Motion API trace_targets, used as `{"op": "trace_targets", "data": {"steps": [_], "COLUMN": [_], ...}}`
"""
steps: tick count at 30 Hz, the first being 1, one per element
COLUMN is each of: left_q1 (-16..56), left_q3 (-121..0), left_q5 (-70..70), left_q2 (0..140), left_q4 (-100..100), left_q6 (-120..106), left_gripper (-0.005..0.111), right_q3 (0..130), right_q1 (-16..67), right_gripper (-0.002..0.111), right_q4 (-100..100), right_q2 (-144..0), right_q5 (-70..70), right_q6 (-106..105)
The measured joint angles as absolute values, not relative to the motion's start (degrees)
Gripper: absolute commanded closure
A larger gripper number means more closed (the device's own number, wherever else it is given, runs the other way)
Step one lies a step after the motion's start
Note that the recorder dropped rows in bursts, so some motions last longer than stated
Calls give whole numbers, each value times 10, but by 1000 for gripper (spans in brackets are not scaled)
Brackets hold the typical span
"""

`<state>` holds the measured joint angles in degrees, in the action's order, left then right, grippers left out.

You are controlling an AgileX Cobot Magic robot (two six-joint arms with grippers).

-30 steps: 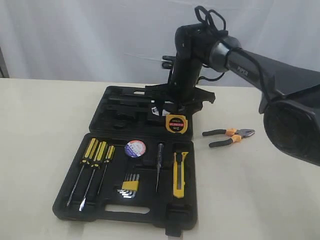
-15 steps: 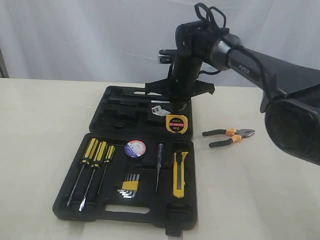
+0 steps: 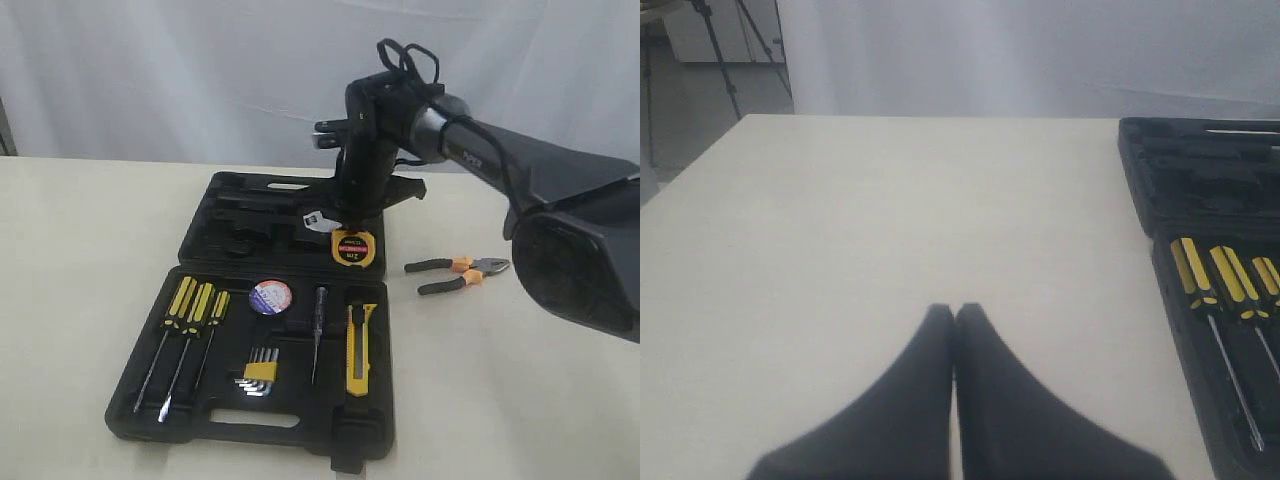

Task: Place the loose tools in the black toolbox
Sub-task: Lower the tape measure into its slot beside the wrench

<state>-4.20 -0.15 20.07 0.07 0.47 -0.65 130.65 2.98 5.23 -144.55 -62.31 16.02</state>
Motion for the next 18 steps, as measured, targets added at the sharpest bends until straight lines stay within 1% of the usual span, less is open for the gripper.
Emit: {"op": "trace_targets", "data": {"steps": [18], "left_q1": [-42], "left_q3": [-1], "left_q5": [201], "left_q2": [1], "left_q4": [5], "left_q6": [-7], "left_gripper": [107], "right_q3": [1308], "right_q1": [30], "right_gripper": [109], "right_q4": [43], "right_q2": [-1452], "right_q5": [-620], "right_q6": [155]}}
